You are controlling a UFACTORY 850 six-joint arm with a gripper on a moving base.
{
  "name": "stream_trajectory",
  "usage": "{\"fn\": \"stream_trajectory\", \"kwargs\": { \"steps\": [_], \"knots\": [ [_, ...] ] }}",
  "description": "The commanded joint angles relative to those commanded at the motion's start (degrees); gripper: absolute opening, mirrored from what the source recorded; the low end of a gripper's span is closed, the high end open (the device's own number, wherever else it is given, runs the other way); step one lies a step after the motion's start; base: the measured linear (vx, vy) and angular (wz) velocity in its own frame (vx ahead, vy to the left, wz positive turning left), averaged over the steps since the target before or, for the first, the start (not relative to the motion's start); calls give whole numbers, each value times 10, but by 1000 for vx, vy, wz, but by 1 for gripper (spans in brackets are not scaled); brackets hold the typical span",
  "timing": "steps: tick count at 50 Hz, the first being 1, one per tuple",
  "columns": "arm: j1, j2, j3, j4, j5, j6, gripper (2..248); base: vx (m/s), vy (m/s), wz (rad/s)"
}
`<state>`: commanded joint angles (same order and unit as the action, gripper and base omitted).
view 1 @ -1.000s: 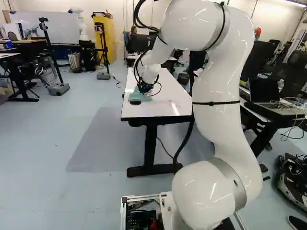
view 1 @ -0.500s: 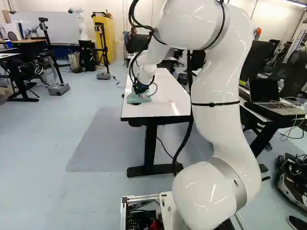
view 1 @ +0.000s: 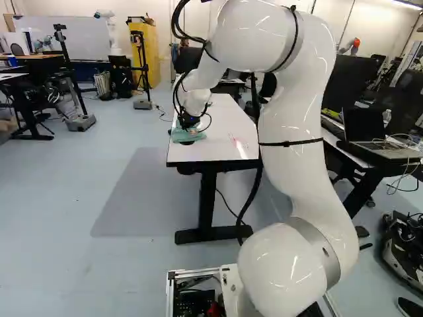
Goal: Clean the table with the green towel
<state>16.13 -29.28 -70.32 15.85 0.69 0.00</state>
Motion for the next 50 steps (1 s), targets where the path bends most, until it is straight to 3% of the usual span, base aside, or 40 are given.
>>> {"fn": "stream_trajectory", "kwargs": {
  "steps": [50],
  "knots": [
    [23,180,151,0,0,0,20,0,0,0]
  ]
}}
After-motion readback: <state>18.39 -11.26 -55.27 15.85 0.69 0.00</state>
